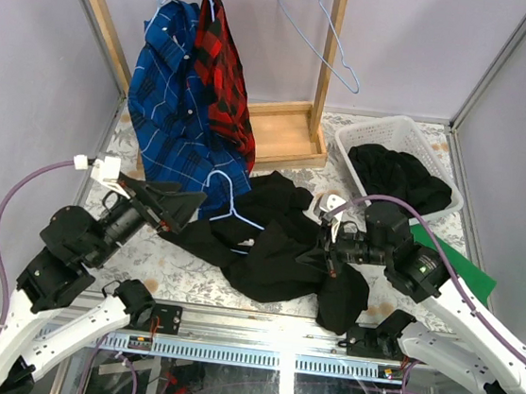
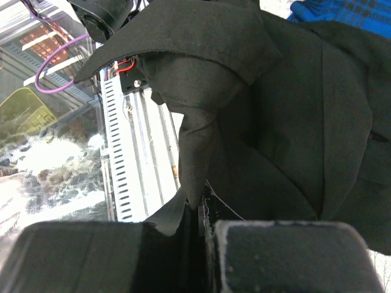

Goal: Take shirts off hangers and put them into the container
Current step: Pick up the hanger from the clothesline, then remove the shirt from the hanger.

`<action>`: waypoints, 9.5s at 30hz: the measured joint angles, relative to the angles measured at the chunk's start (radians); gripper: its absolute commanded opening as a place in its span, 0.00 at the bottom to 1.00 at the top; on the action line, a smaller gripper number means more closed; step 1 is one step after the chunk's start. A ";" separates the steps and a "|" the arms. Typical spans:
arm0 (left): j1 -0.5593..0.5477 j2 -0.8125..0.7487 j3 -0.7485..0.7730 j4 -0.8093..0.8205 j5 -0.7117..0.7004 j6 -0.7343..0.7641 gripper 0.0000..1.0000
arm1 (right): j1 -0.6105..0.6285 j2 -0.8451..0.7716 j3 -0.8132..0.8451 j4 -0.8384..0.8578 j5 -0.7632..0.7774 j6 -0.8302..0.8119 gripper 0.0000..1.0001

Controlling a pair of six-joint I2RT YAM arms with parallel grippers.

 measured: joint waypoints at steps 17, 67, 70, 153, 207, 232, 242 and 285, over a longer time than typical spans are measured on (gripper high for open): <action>0.000 0.188 -0.136 0.197 0.142 0.029 0.66 | 0.000 0.121 0.000 0.071 0.025 0.021 0.00; -0.001 0.192 -0.333 0.405 -0.016 -0.065 0.40 | 0.000 0.157 -0.010 0.111 0.016 0.027 0.01; -0.001 0.188 -0.357 0.444 -0.015 -0.088 0.31 | 0.000 0.157 -0.010 0.111 0.016 0.027 0.01; -0.146 0.179 -0.281 0.105 -0.488 -0.010 0.00 | 0.001 0.067 -0.042 0.232 0.504 0.124 0.00; -0.146 0.296 -0.253 0.087 -0.403 0.023 0.00 | 0.001 0.225 -0.037 0.223 0.128 0.068 0.50; -0.146 0.301 -0.253 0.093 -0.416 0.030 0.04 | 0.002 0.225 -0.037 0.201 0.087 0.061 0.00; -0.146 0.302 -0.253 0.089 -0.405 0.042 0.73 | 0.001 0.174 -0.037 0.196 0.124 0.065 0.00; 0.053 0.434 -0.465 0.041 -0.478 -0.291 0.00 | 0.001 0.005 -0.048 0.137 0.229 0.060 0.00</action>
